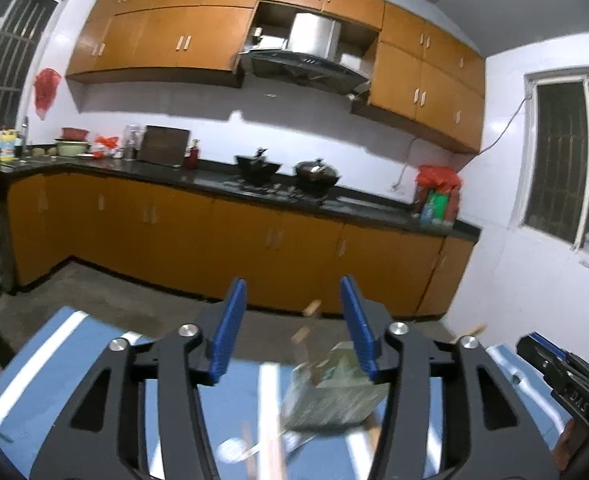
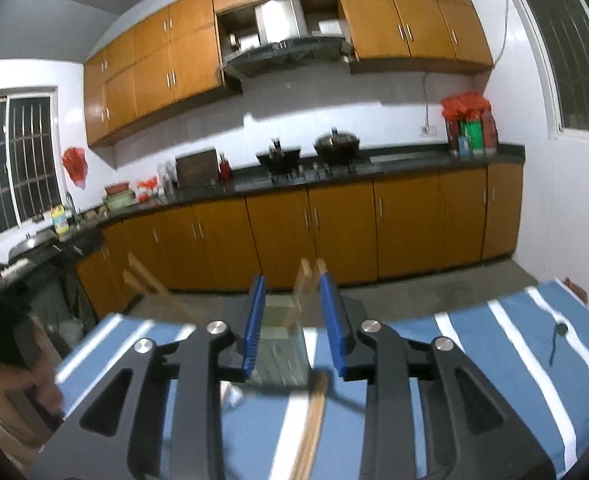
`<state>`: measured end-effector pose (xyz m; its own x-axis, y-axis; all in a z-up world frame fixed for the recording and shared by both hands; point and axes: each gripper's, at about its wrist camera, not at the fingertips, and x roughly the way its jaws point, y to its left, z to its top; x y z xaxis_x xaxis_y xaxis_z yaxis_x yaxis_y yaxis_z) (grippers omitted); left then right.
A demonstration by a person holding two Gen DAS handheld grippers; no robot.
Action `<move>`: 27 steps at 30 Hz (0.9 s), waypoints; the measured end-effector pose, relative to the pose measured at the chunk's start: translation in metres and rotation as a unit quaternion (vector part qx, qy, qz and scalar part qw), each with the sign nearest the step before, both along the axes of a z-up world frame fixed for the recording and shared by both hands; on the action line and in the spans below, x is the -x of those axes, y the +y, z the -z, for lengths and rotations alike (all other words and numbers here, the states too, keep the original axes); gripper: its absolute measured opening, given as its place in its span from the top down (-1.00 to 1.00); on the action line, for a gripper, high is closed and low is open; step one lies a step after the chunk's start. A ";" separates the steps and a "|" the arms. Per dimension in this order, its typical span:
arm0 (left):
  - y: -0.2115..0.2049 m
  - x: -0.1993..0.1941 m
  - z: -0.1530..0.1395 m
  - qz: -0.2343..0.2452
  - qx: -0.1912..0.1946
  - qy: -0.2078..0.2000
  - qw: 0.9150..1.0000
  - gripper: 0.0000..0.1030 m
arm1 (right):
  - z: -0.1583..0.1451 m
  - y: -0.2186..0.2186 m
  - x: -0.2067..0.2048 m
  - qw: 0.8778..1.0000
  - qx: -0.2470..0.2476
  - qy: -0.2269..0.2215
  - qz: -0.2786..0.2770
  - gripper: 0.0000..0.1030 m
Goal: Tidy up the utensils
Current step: 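Open the right tool over the holder while the left tool releases its chopstick, then move both open tools back down toward the remaining chopsticks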
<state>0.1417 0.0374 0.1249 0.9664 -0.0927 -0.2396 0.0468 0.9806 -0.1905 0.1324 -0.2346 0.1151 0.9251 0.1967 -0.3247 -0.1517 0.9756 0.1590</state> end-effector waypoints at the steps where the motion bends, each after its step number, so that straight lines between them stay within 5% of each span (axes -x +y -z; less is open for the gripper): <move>1: 0.003 0.005 0.007 -0.009 -0.008 0.008 1.000 -0.06 | 0.013 -0.002 0.002 1.000 0.005 0.018 0.000 0.39; 6: 0.022 0.014 0.067 -0.034 -0.039 0.104 0.993 -0.08 | 0.091 -0.002 0.001 0.991 0.026 0.131 0.012 0.39; 13: 0.034 0.017 0.147 -0.027 -0.028 0.237 0.971 -0.02 | 0.166 0.006 0.000 0.971 0.020 0.237 0.009 0.47; 15: 0.034 0.020 0.158 -0.022 -0.027 0.252 0.967 0.04 | 0.175 0.009 -0.001 0.967 0.006 0.253 -0.007 0.64; 27: 0.011 0.026 0.183 0.017 -0.030 0.285 0.958 0.25 | 0.186 0.032 -0.008 0.962 0.039 0.270 -0.014 0.83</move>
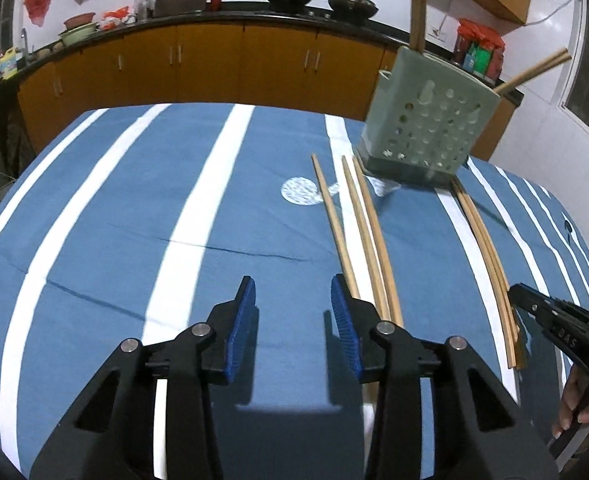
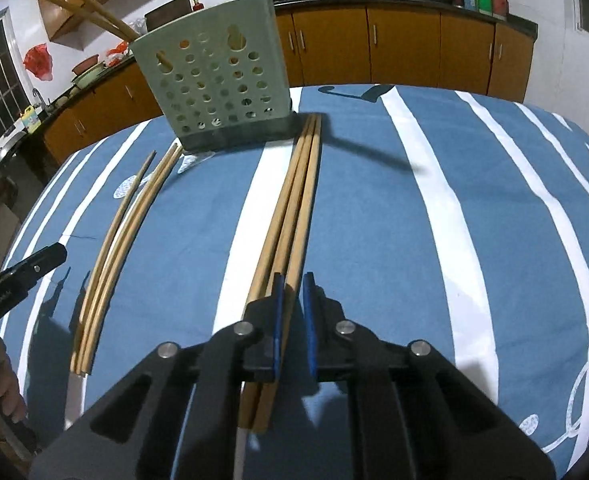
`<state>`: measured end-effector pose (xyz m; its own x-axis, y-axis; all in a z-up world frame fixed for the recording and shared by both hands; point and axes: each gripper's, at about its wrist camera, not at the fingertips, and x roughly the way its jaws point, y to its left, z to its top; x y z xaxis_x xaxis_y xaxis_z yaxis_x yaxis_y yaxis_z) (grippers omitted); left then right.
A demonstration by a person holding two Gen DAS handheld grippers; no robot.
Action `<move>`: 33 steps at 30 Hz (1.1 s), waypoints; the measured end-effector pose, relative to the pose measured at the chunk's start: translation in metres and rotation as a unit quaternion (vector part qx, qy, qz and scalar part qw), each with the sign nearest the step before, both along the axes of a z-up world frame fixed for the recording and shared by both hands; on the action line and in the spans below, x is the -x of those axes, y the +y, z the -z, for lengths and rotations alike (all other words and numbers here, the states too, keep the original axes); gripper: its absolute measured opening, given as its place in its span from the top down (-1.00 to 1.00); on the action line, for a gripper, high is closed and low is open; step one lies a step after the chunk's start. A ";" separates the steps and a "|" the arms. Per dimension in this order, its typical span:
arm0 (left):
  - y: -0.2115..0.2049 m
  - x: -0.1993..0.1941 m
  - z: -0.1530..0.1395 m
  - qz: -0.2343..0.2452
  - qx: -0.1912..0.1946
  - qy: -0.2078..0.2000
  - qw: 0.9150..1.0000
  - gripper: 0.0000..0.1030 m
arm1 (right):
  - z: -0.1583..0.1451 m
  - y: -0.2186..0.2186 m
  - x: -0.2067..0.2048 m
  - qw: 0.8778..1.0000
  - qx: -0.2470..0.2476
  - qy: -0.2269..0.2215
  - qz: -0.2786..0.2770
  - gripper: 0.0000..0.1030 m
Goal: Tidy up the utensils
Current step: 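Move both open tools back down toward the remaining chopsticks, then close the right tool on a third chopstick while the left tool grasps another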
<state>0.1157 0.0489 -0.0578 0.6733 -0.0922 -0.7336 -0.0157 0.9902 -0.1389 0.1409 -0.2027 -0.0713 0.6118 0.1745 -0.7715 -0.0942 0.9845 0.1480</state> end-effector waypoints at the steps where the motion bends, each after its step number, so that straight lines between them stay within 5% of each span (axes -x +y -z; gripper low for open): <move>1: -0.001 0.000 0.001 0.002 0.001 0.002 1.000 0.25 | -0.001 -0.001 0.000 1.000 0.008 -0.002 0.003 0.85; 14: -0.021 -0.004 0.011 0.042 0.017 0.024 0.999 0.47 | 0.000 -0.018 -0.002 0.999 0.017 -0.002 0.035 0.89; 33: -0.024 -0.016 0.017 0.030 -0.034 0.032 0.998 0.81 | 0.001 -0.017 0.004 1.000 0.013 -0.002 0.027 0.81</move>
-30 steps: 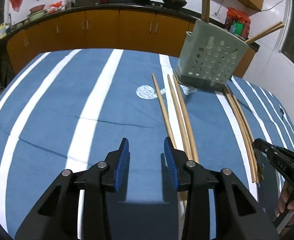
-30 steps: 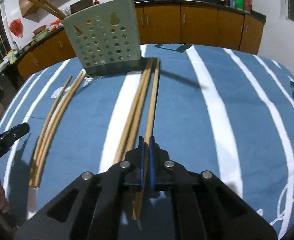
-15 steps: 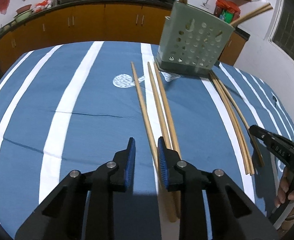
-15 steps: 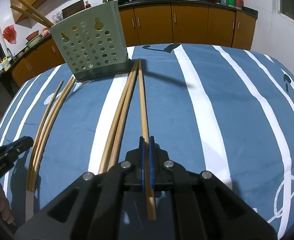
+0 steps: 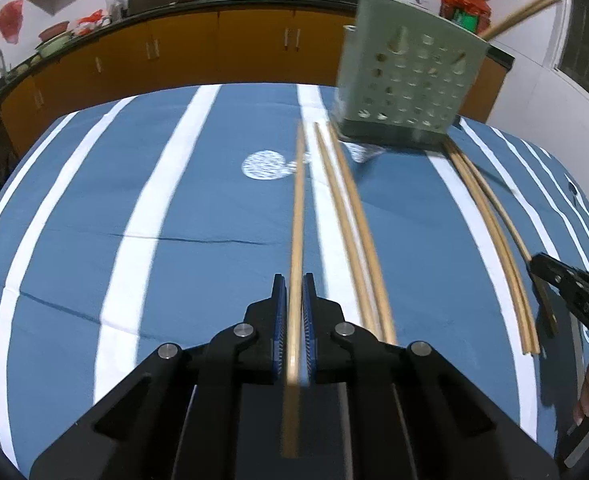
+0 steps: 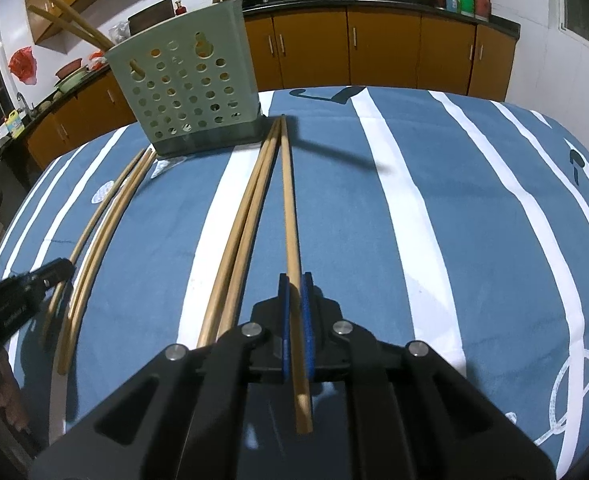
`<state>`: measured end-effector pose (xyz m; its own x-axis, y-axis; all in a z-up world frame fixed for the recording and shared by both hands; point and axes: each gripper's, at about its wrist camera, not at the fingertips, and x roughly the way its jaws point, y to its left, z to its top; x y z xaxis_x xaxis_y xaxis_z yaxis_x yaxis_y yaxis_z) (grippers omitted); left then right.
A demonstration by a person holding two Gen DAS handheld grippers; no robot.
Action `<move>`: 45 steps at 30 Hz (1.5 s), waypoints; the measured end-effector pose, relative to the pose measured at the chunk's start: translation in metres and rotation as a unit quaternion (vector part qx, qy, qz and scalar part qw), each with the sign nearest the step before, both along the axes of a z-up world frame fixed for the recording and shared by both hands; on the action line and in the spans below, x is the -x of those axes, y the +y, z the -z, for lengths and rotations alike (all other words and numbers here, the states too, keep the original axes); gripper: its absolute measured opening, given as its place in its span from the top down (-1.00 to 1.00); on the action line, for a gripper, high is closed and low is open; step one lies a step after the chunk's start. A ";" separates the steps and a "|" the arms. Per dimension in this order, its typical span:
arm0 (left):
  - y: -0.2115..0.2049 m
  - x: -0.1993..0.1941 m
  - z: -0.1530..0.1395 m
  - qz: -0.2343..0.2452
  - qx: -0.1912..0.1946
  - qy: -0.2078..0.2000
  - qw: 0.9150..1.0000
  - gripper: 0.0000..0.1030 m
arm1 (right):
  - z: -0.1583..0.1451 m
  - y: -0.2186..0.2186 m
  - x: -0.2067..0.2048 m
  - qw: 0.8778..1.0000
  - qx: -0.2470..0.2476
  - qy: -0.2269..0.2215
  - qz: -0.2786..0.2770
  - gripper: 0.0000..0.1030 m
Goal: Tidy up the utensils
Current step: 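Close the right tool on a third chopstick while the left tool grasps another, then lift both held chopsticks upright above the green holder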
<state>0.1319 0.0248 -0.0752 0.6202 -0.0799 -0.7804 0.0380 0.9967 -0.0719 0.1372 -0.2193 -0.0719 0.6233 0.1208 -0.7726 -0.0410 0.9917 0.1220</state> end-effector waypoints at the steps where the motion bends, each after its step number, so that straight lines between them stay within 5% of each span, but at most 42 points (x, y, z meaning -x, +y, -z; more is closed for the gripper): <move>1: 0.003 -0.001 0.000 -0.004 0.000 0.000 1.000 0.81 | 0.000 0.000 0.000 1.000 -0.001 -0.001 -0.002 0.81; 12: 0.007 0.001 0.000 0.007 -0.003 -0.004 1.000 0.81 | 0.002 0.007 0.000 0.999 0.036 -0.006 -0.008 0.84; 28: 0.009 0.000 -0.001 0.014 -0.007 0.000 1.000 0.81 | 0.002 0.000 -0.004 1.000 0.026 -0.007 -0.003 0.71; 45: 0.001 0.003 0.000 0.029 -0.014 -0.004 0.999 0.84 | 0.004 -0.002 -0.006 1.000 0.023 -0.008 0.002 0.84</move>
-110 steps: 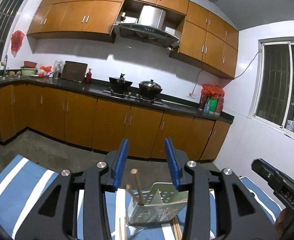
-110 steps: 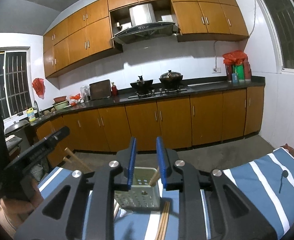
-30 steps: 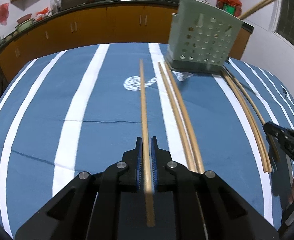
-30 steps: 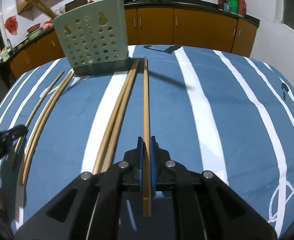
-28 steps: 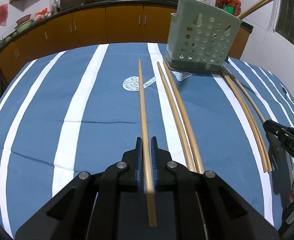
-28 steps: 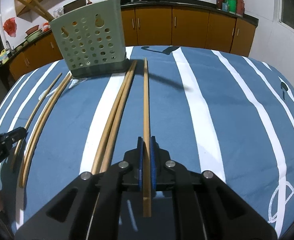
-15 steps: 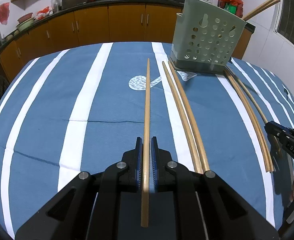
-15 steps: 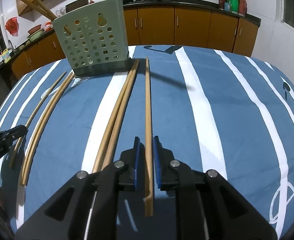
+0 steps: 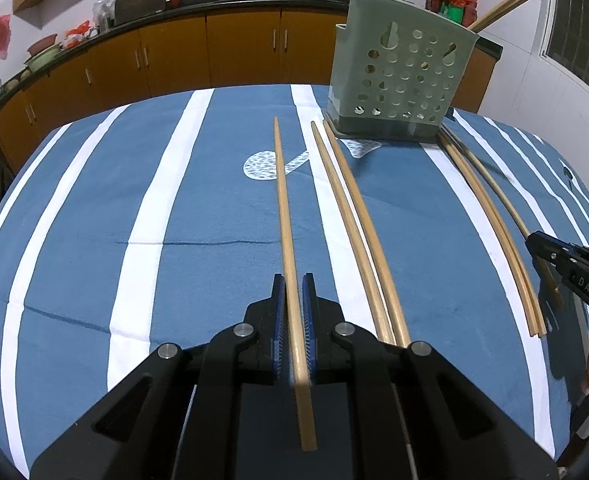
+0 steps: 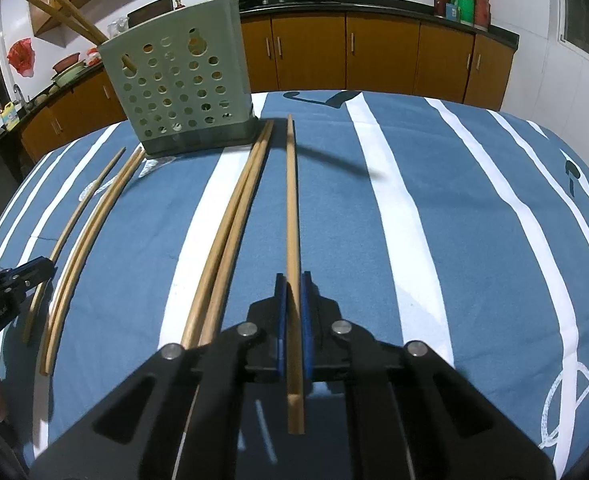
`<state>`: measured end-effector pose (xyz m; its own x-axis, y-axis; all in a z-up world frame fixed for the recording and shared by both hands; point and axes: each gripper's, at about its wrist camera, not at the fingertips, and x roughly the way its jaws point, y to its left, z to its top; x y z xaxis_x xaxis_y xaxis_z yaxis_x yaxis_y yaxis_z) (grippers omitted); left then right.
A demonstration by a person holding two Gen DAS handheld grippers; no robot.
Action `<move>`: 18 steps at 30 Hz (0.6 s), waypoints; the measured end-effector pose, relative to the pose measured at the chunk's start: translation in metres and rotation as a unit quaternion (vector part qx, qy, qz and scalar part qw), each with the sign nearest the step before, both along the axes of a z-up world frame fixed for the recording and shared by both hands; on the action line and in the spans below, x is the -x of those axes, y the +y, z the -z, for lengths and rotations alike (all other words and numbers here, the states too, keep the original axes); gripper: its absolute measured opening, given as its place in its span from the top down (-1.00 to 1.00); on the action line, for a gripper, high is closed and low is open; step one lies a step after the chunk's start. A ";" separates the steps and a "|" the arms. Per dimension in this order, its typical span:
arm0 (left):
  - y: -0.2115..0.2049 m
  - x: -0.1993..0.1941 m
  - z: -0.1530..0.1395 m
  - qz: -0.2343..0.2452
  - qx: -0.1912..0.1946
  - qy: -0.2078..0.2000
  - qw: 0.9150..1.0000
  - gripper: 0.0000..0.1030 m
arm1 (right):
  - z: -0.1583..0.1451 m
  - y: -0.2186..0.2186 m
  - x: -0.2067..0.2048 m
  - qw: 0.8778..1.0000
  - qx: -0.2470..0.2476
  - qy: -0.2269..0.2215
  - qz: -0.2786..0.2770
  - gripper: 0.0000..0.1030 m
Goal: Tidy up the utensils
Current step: 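Lift both held chopsticks upright above the green holder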
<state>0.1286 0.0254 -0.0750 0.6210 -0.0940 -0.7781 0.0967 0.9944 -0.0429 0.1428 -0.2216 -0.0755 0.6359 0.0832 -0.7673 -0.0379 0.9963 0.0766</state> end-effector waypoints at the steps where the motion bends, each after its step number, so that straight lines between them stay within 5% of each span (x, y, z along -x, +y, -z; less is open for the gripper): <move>1: 0.000 0.000 0.000 0.000 0.000 0.000 1.000 0.84 | 0.000 0.000 0.000 1.000 0.001 0.000 -0.001 0.84; 13: 0.003 -0.003 -0.001 -0.003 0.000 0.002 1.000 0.85 | 0.000 -0.001 0.001 1.000 0.000 -0.001 0.001 0.84; 18: 0.014 -0.002 -0.026 -0.016 0.010 -0.027 0.999 0.85 | -0.035 -0.014 0.008 0.998 -0.015 -0.051 0.013 0.84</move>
<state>0.1308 0.0398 -0.0492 0.6646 -0.0881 -0.7420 0.0669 0.9961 -0.0583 0.1349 -0.2360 -0.0400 0.7132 0.0871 -0.6955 -0.0211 0.9945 0.1029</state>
